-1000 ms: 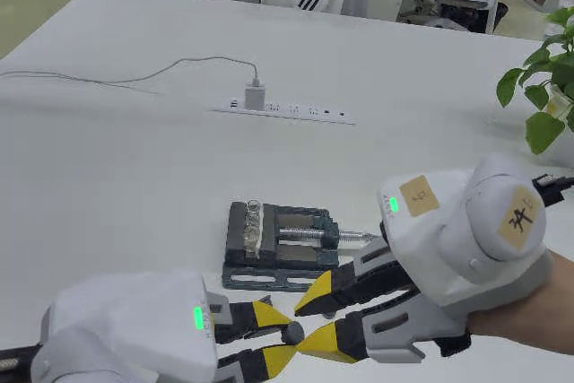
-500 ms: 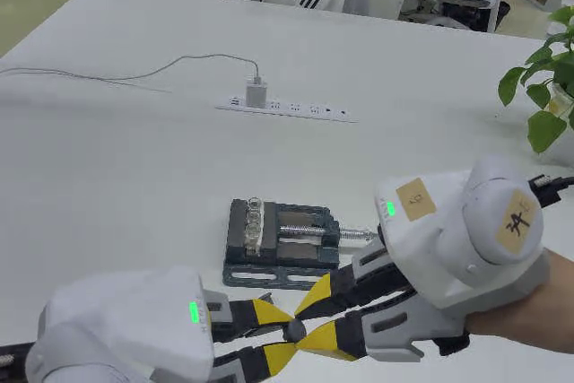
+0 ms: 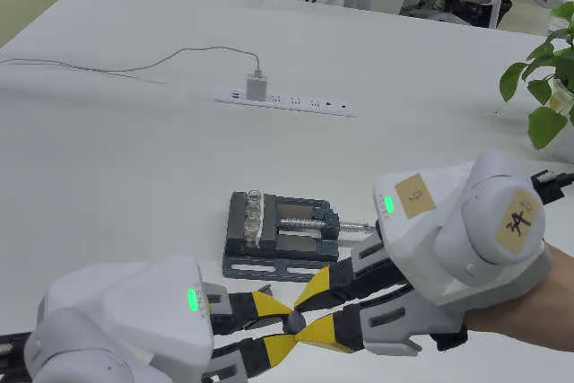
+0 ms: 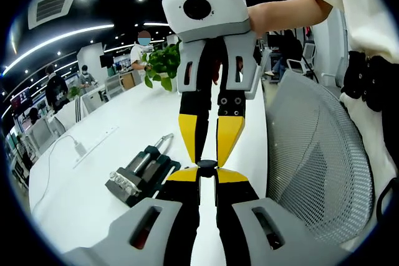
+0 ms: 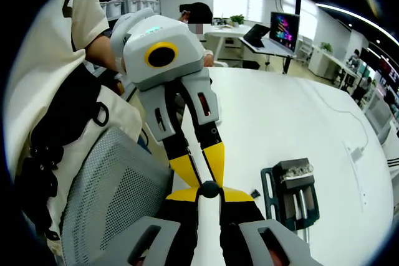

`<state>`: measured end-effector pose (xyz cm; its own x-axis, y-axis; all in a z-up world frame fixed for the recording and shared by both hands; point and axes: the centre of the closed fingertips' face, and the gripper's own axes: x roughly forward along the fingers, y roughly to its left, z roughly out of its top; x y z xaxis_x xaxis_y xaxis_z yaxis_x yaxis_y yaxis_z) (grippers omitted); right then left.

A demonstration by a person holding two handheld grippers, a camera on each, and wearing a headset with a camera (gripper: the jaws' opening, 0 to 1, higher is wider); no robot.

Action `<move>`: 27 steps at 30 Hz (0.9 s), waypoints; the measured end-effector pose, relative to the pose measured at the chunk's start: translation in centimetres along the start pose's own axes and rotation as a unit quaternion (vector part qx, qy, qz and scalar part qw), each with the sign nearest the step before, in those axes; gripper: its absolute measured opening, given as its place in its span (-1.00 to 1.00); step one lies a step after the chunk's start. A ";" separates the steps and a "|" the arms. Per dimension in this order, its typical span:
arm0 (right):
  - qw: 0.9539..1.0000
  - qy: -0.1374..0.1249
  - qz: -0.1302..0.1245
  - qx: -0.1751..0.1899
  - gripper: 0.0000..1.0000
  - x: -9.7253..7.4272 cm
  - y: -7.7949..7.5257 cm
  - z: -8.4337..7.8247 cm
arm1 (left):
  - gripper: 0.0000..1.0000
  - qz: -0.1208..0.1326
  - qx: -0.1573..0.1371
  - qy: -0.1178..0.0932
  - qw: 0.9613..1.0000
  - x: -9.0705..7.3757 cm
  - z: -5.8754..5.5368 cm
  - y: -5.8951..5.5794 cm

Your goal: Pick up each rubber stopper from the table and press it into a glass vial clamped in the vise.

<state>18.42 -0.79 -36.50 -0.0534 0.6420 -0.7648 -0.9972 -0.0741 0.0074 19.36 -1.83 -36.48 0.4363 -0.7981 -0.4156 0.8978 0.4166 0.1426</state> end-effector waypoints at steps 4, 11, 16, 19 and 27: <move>1.000 0.000 0.009 0.005 -0.85 0.0 0.2 -0.1 | -0.91 -0.005 0.007 -0.004 1.000 0.0 -0.1 -0.2; 1.000 -0.001 0.018 0.016 -0.86 -0.1 0.1 0.2 | -0.90 -0.009 0.012 -0.011 1.000 -0.2 0.1 -0.1; 1.000 0.002 0.018 0.015 -0.86 0.0 -0.2 0.3 | -0.89 -0.002 0.007 -0.014 1.000 -0.2 0.1 0.3; 1.000 0.002 0.019 0.020 -0.86 0.1 -0.5 0.2 | -0.89 0.004 -0.008 -0.018 1.000 -0.1 -0.1 0.6; 0.999 0.018 0.006 0.026 -0.86 0.5 -1.7 -1.3 | -0.47 0.031 -0.074 -0.014 0.997 -0.9 -2.1 1.9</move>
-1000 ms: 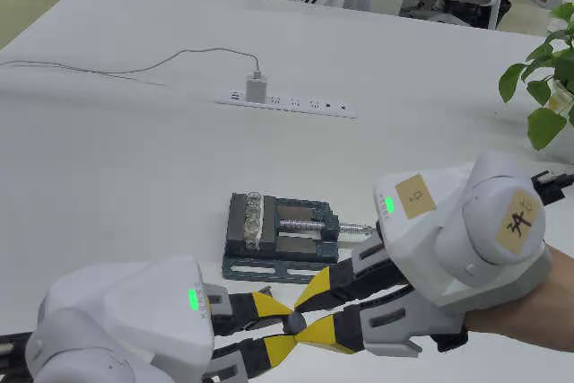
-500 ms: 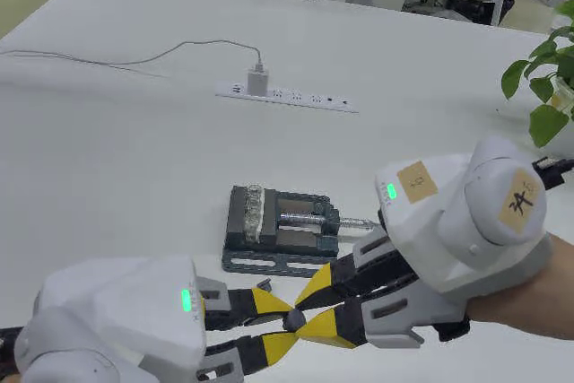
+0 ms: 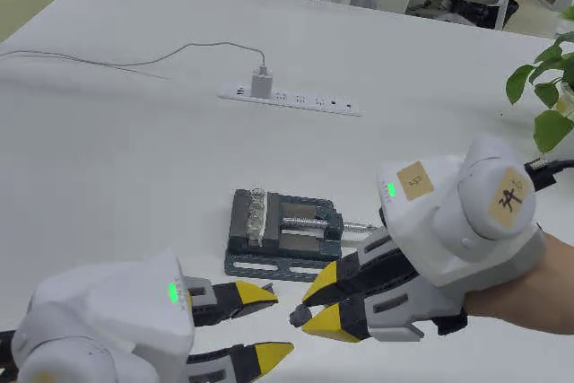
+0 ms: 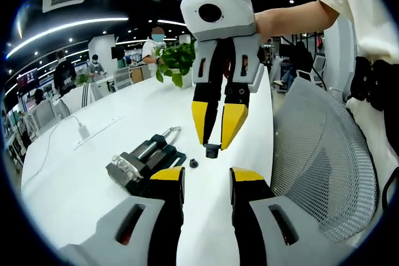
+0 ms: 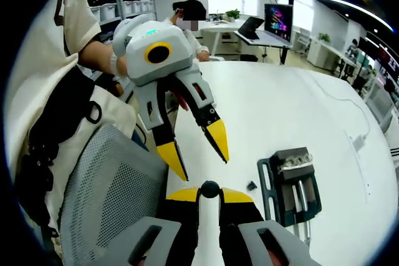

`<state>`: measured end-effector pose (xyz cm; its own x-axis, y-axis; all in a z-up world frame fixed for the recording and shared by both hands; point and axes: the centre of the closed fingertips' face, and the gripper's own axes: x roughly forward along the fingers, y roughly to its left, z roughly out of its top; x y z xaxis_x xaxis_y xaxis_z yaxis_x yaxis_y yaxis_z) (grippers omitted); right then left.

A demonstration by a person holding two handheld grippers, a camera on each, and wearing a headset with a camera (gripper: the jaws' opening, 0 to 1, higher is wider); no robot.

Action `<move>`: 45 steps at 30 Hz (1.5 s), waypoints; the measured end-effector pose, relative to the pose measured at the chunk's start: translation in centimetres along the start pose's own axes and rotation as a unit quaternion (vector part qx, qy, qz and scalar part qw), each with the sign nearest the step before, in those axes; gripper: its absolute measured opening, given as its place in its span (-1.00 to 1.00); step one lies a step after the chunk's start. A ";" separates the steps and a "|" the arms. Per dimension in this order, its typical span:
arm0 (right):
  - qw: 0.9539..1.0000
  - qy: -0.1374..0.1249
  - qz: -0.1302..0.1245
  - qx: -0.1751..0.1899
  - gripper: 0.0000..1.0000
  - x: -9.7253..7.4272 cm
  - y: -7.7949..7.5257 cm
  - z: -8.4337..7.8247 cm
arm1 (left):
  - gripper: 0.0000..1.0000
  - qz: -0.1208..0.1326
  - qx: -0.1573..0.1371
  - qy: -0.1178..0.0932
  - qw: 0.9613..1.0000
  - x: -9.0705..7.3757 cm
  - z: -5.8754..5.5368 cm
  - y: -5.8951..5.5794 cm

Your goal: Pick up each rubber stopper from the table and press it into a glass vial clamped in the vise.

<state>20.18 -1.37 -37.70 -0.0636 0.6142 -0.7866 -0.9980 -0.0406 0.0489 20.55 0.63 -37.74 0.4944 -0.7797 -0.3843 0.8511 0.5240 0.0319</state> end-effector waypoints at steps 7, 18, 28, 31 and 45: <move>1.000 0.014 0.000 0.010 -0.86 0.5 -0.6 -1.3 | 0.09 0.045 -0.020 0.004 0.999 -1.1 -1.2 2.0; 1.000 0.024 0.005 0.002 -0.86 0.8 -1.1 -1.4 | 0.98 0.113 -0.084 0.020 0.990 -2.3 -3.5 4.5; 0.999 0.036 -0.009 -0.004 -0.86 0.4 -3.4 -1.3 | 0.98 0.130 -0.093 0.027 0.987 -2.7 -4.2 4.9; 0.999 0.035 -0.014 -0.001 -0.86 0.0 -4.3 -1.0 | 0.98 0.132 -0.098 0.028 0.986 -2.7 -4.3 4.9; 0.996 0.070 -0.037 -0.044 -0.86 -2.0 -9.0 -0.3 | 0.98 0.139 -0.100 0.025 0.985 -2.4 -4.1 5.1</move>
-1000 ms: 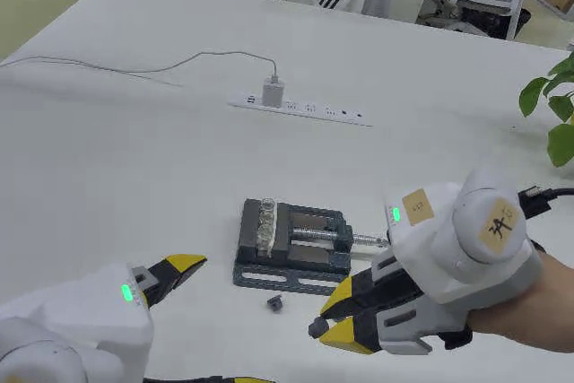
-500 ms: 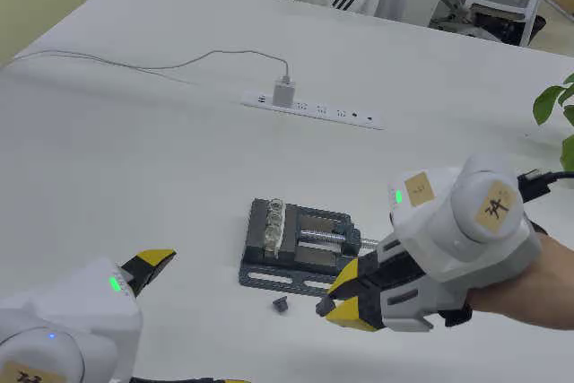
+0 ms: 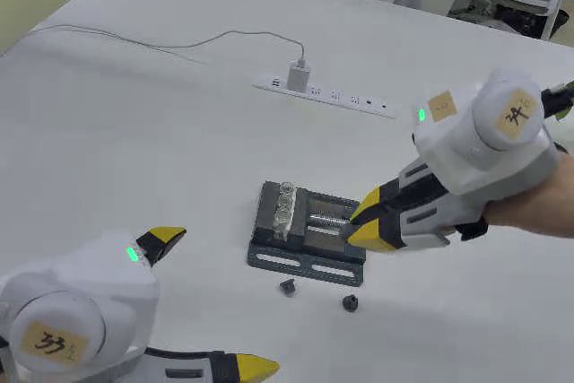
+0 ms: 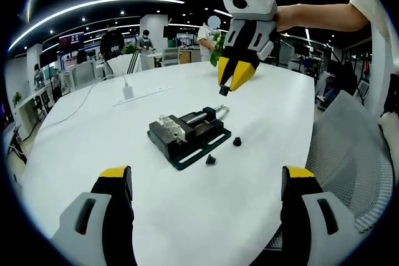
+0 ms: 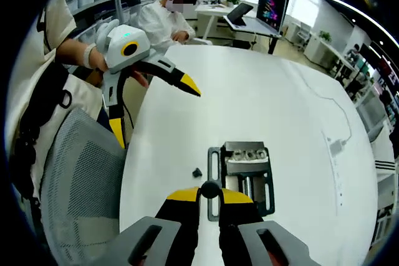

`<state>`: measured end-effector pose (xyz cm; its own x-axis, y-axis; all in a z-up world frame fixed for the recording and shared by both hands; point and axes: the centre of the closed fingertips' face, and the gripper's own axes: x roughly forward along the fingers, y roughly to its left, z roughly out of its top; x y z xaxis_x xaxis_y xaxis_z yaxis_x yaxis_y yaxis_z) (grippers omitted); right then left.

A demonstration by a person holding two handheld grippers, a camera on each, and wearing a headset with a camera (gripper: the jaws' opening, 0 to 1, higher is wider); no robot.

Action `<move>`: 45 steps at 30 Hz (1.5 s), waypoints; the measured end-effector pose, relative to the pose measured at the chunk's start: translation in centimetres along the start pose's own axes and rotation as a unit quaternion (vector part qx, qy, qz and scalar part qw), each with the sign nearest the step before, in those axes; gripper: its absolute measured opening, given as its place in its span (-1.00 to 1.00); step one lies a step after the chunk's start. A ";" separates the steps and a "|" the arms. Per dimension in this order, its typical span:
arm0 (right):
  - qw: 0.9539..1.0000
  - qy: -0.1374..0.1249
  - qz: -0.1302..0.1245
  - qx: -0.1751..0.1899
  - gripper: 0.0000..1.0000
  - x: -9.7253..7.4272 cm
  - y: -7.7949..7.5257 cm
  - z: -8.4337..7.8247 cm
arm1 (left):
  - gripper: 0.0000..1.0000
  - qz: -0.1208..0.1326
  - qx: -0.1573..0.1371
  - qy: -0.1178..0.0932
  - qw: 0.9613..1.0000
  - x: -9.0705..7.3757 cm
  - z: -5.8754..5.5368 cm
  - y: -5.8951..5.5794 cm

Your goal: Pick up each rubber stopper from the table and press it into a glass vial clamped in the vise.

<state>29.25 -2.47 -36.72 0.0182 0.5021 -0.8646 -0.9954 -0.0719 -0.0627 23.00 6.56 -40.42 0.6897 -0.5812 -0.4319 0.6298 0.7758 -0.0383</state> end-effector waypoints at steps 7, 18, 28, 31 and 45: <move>0.999 0.031 0.005 -0.020 -0.86 0.0 -2.1 0.1 | 0.98 -0.001 0.004 0.001 1.000 0.1 0.3 0.2; 0.995 0.072 0.017 -0.068 -0.86 1.3 -5.3 1.9 | 0.98 -0.004 0.008 0.009 1.000 0.2 0.1 0.5; 0.990 0.103 0.027 -0.092 -0.87 3.1 -7.8 2.8 | 0.98 -0.003 0.006 0.012 1.000 0.6 0.1 1.0; 0.990 0.104 0.031 -0.090 -0.87 3.6 -8.3 3.2 | 0.98 -0.005 0.010 0.014 1.000 0.7 0.2 1.1; 0.982 0.134 0.053 -0.119 -0.87 5.9 -9.6 3.1 | 0.98 0.000 0.011 0.018 1.000 1.1 0.5 1.3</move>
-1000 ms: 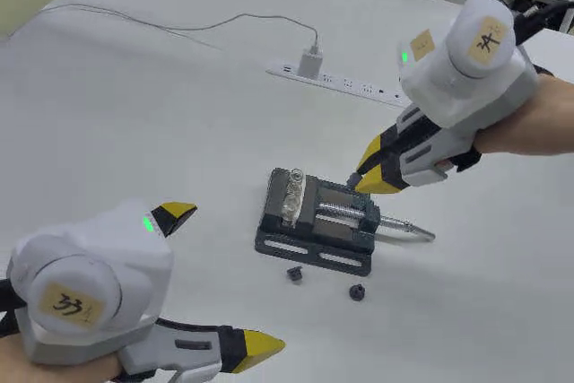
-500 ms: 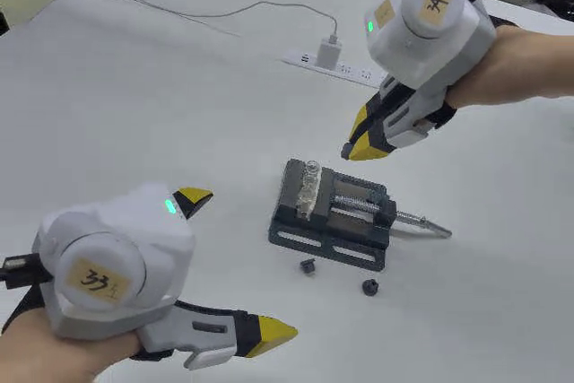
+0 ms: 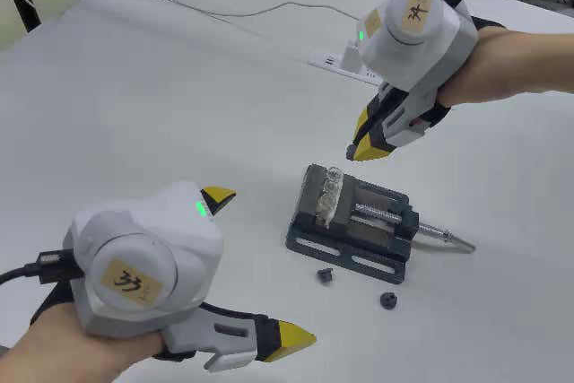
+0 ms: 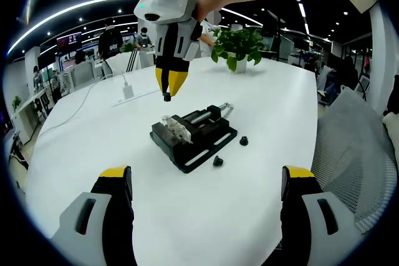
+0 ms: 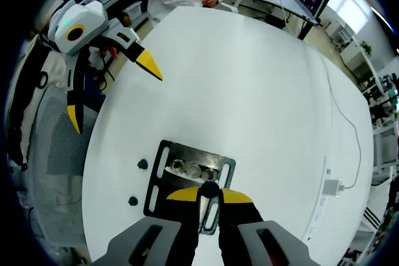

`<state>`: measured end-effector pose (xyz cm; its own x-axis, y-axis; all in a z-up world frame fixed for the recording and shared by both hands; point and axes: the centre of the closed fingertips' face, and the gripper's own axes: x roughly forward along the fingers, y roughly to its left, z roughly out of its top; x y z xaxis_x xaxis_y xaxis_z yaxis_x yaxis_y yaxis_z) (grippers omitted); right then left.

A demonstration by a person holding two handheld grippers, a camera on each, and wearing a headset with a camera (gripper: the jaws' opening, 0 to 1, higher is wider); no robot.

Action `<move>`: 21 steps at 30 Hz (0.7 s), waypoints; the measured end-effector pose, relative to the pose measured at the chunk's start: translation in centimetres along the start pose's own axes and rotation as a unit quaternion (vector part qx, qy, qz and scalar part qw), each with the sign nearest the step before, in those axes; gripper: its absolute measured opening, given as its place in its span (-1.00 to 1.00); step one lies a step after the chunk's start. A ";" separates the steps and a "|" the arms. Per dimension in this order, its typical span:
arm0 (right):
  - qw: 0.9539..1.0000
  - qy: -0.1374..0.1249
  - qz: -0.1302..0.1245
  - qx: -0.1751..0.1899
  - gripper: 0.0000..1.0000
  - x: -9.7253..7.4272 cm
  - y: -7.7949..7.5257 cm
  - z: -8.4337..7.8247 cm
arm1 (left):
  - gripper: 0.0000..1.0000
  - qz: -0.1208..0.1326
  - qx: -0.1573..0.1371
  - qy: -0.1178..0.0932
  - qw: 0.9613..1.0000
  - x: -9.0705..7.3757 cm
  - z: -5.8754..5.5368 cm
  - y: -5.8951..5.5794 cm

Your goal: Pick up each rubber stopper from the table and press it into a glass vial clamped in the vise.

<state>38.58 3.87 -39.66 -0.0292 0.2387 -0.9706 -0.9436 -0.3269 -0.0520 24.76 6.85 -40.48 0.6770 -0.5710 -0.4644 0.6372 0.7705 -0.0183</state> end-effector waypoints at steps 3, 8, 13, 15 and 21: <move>1.000 0.004 0.003 -0.004 -0.87 0.6 -0.2 0.0 | 0.98 -0.001 -0.002 0.001 1.000 0.0 -0.1 -0.1; 1.000 0.017 0.014 -0.013 -0.87 1.6 0.1 -0.4 | 0.98 0.000 -0.004 0.004 1.000 0.1 -0.3 -0.2; 1.000 0.019 0.015 -0.015 -0.87 2.3 0.3 -0.4 | 0.98 0.001 -0.007 0.005 1.000 0.1 -0.4 -0.4; 1.000 0.020 0.013 -0.016 -0.87 2.4 0.2 -0.3 | 0.98 0.001 -0.008 0.005 1.000 0.1 -0.4 -0.4; 0.999 0.022 0.018 -0.016 -0.87 2.7 0.2 -0.3 | 0.98 -0.002 -0.011 0.008 1.000 0.3 -0.6 -0.5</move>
<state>38.42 4.22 -42.35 -0.0486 0.1864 -0.9813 -0.9310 -0.3642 -0.0231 24.35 6.46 -41.16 0.6689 -0.5695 -0.4776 0.6310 0.7747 -0.0401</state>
